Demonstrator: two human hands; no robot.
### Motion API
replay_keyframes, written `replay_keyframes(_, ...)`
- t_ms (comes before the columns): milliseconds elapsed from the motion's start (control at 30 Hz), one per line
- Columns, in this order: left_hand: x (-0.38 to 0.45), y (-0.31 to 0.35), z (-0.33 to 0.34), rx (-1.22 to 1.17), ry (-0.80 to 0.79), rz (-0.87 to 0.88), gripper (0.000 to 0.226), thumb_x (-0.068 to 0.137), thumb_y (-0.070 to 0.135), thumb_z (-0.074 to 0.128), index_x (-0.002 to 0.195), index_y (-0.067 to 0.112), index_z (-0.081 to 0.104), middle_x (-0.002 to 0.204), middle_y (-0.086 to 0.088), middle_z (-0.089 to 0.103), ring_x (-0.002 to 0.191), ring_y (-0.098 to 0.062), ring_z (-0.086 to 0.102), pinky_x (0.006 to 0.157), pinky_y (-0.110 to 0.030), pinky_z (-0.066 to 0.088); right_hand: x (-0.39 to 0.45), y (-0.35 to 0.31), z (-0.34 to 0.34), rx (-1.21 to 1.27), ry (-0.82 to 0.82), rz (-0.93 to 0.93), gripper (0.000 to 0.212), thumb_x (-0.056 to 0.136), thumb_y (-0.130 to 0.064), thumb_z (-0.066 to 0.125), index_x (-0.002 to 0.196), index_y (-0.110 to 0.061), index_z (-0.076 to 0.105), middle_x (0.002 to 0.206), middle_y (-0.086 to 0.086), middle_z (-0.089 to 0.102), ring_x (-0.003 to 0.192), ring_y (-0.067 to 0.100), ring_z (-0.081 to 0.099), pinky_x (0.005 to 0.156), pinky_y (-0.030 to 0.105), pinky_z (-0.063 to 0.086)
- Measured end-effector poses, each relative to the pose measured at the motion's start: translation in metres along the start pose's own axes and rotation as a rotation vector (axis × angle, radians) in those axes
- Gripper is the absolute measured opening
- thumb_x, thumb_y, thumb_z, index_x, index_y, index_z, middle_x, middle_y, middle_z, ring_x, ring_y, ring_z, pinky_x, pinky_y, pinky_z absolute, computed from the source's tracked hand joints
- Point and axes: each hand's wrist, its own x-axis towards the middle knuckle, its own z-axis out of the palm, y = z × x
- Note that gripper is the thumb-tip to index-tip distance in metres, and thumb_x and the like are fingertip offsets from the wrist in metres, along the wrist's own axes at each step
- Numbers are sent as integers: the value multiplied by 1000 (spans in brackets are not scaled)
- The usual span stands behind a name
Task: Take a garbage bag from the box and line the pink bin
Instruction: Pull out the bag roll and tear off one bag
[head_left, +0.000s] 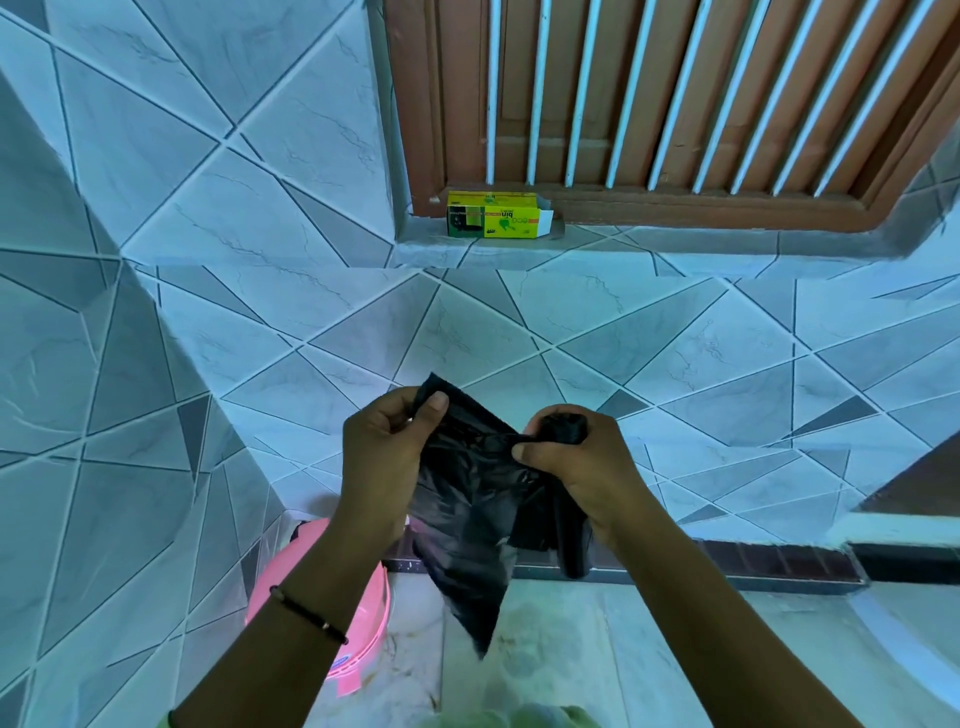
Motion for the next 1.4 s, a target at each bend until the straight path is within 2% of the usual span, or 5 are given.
replay_keyframes(267,18,-12,-19,275,181,182,28,95,8,41,102,27,60,92,11,61,90,-6,57,79,-18,44,6,-3,-12,414,22,65,18,72,0,74,86,-7,66,77,8,62,53,19,57,53,25,52)
replay_keyframes(433,11,-23,-28,743,-219,403,24,92,36,44,112,39,57,101,20,54,86,7,50,70,-9,39,11,-4,-8,822,-28,87,30,68,-24,69,96,-14,64,103,8,71,83,17,65,76,29,56)
replay_keyframes(667,-20,-18,-3,197,-627,-43,49,78,60,51,112,26,59,93,6,73,88,0,66,75,-10,48,20,-4,22,1115,-37,-20,43,61,-38,75,96,-18,61,102,4,68,87,19,66,76,33,57)
replay_keyframes(1000,5,-11,-30,98,-409,-156,22,89,12,58,86,30,70,75,3,71,70,-12,65,65,-19,50,14,2,13,422,-136,166,19,77,10,62,96,7,63,82,14,71,73,28,69,63,35,59)
replay_keyframes(1400,20,-14,-37,107,-366,-160,16,89,19,58,82,29,67,54,4,62,51,-9,60,51,-18,48,13,-5,31,-77,378,-256,19,73,-14,75,59,-26,69,54,-5,66,54,7,57,58,20,46)
